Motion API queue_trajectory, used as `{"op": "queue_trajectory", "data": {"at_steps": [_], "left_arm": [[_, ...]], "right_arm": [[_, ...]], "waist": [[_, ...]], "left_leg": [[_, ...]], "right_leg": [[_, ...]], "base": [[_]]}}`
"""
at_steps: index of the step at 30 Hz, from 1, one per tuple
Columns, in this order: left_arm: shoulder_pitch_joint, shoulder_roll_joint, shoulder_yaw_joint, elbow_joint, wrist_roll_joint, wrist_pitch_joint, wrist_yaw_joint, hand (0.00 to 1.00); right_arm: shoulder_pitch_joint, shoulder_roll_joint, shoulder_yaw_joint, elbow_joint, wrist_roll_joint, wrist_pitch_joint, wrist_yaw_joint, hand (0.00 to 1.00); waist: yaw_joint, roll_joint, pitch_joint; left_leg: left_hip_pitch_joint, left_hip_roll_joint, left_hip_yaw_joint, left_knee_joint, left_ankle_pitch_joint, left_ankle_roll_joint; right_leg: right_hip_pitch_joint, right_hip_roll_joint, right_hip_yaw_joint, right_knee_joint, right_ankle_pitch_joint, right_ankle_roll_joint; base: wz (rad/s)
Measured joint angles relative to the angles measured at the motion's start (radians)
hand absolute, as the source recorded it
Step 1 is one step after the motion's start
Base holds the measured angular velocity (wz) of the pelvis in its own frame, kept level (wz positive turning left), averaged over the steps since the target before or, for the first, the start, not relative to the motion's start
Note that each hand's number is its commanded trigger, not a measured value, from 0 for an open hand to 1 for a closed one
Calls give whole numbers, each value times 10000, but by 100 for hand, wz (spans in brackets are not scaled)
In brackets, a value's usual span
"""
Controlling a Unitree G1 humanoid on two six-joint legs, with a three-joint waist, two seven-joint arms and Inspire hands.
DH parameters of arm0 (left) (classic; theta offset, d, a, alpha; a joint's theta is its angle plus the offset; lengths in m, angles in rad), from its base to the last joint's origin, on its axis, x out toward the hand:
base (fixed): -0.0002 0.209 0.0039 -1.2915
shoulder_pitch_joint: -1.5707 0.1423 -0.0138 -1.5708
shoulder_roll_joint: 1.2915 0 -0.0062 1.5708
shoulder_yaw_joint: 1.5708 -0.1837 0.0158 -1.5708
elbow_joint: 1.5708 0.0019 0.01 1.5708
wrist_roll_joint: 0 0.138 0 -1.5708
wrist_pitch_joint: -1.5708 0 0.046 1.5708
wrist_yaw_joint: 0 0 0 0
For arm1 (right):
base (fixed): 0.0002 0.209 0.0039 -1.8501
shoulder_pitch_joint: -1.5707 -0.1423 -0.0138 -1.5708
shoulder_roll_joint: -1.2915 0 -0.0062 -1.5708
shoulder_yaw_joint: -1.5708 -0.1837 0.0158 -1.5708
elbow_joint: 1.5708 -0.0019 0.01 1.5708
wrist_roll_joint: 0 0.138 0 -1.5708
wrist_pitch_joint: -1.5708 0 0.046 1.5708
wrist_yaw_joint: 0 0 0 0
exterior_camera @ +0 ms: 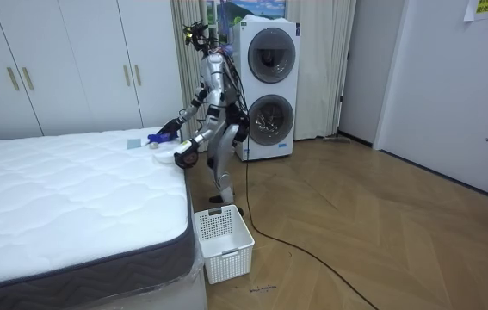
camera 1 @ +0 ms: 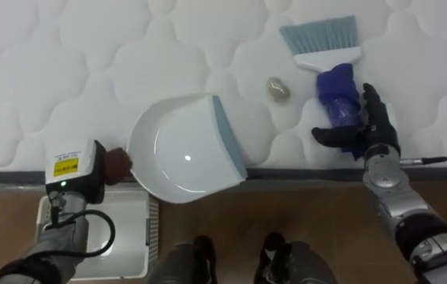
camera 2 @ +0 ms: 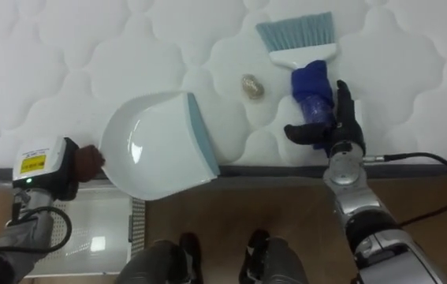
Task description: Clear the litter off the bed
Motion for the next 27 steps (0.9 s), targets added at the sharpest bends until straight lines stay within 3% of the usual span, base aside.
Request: {"op": "queue_trajectory", "data": {"at_steps": [5,7,8,16,20,27], "left_arm": [[-67,-116,-121,102,-48,235,-6,100],[-179,-299,-228,101,-125,351,-19,100],[-276,-373,-314,95,-130,388,-26,100],[-387,-523,-331,-73,-222,466,-26,100],[-383,-643,-329,-291,-530,674,4,100],[-377,-695,-329,-432,-527,929,77,100]], "right_arm": [[-279,14,128,477,-241,76,-53,0],[-297,-3,129,608,-416,158,-249,74],[-314,0,127,614,-454,231,-449,100],[-529,-323,-86,979,-1310,421,-1527,100],[-799,-639,-87,1044,-1865,882,-1915,100],[-1093,-657,86,1281,-1957,1384,-2419,100]], "waist": [[60,32,20],[207,69,43],[285,93,59],[358,94,71],[401,88,67],[474,85,63]], "left_leg": [[-31,-11,-44,2,-1,0],[-83,-16,-87,21,-1,0],[-177,-17,-152,89,-8,-12],[-669,-188,-333,387,-20,-6],[-1001,-173,-493,598,-31,-27],[-1182,-165,-530,702,-90,-131]], "right_leg": [[1,2,-23,-20,0,1],[-10,-3,-57,-16,-1,1],[-56,-10,-103,17,-16,-8],[-460,-210,-198,435,-190,-12],[-703,-194,-230,604,-277,-13],[-831,-186,-308,763,-420,-126]], "base": [[0],[4],[10],[10],[11],[4]]}}
